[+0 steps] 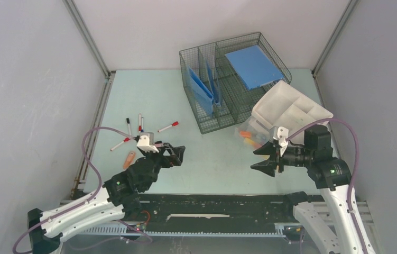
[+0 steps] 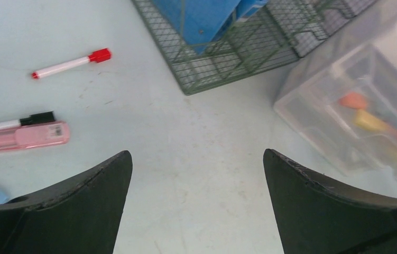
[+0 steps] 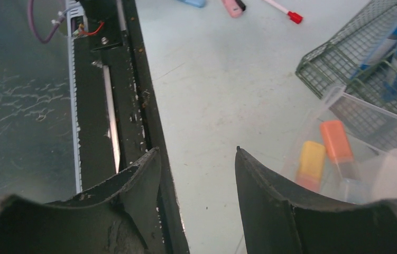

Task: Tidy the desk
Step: Place the stationery in the drawer.

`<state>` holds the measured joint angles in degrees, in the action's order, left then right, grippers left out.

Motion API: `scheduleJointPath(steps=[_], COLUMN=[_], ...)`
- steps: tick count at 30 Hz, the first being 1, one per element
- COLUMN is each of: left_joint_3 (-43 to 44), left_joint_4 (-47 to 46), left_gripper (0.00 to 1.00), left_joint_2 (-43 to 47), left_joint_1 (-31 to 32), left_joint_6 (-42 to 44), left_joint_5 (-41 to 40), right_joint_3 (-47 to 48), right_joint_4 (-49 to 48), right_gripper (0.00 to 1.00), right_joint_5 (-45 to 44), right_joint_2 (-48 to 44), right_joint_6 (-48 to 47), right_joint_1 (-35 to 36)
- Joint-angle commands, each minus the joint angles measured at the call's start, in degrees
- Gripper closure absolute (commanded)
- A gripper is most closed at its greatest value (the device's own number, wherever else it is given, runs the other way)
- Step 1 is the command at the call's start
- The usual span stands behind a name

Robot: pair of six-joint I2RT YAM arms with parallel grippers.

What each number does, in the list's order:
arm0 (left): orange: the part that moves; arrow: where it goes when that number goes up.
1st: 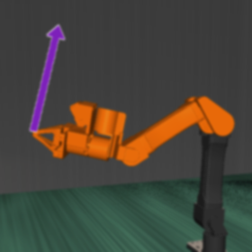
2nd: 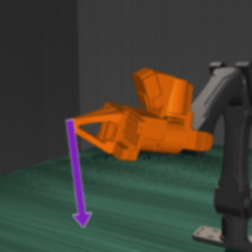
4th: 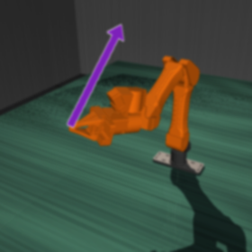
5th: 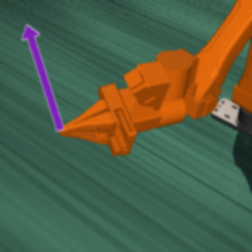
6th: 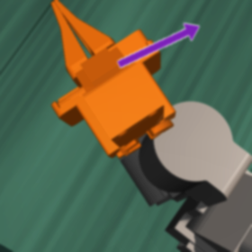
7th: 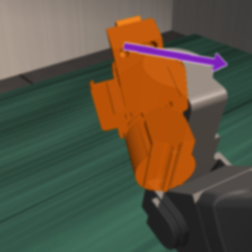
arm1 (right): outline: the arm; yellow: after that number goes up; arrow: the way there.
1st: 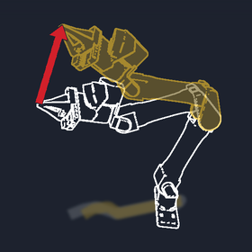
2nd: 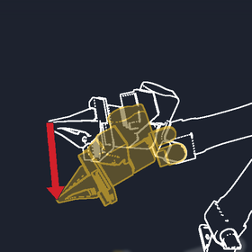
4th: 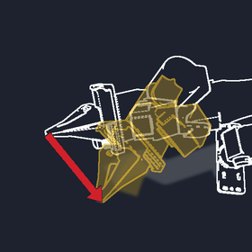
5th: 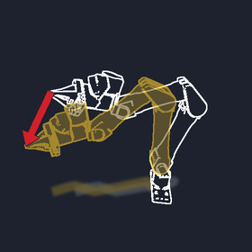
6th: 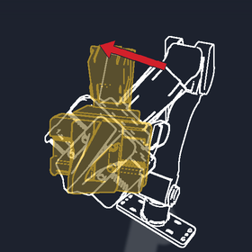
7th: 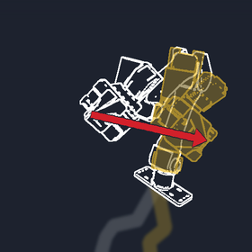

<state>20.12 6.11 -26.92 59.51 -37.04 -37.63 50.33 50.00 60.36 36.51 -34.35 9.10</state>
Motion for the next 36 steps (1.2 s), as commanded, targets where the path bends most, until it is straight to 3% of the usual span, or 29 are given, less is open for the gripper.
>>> scheduleJointPath(steps=[1, 7, 17, 24, 36], left_joint_3=[2.1, 1.2, 0.0, -0.4, -6.0], left_joint_4=[3.7, 3.8, 5.1, 2.5, -28.6], left_gripper=[0.00, 0.00, 0.01, 0.01, 0.01], left_joint_2=[-3.1, -5.4, -8.6, -9.5, -16.1], left_joint_1=[-3.9, -8.2, -23.4, -25.0, -25.2], left_joint_6=[-1.8, -4.7, -9.2, -7.8, -8.8], left_joint_5=[2.2, 6.1, 20.2, 23.5, 37.1], right_joint_3=[1.4, 0.7, -1.4, -1.9, -3.2], right_joint_4=[1.9, 1.1, -2.6, -2.2, -0.3], right_gripper=[0.38, 0.38, 0.37, 0.37, 0.39], right_joint_5=[-1.6, -4.9, -13.5, -13.8, -11.6], right_joint_2=[0.5, -0.1, 0.7, 1.3, 1.3], right_joint_6=[-2.4, -2.7, -2.3, -3.7, -9.2], right_joint_1=[3.5, 6.3, 13.3, 15.8, 15.0])
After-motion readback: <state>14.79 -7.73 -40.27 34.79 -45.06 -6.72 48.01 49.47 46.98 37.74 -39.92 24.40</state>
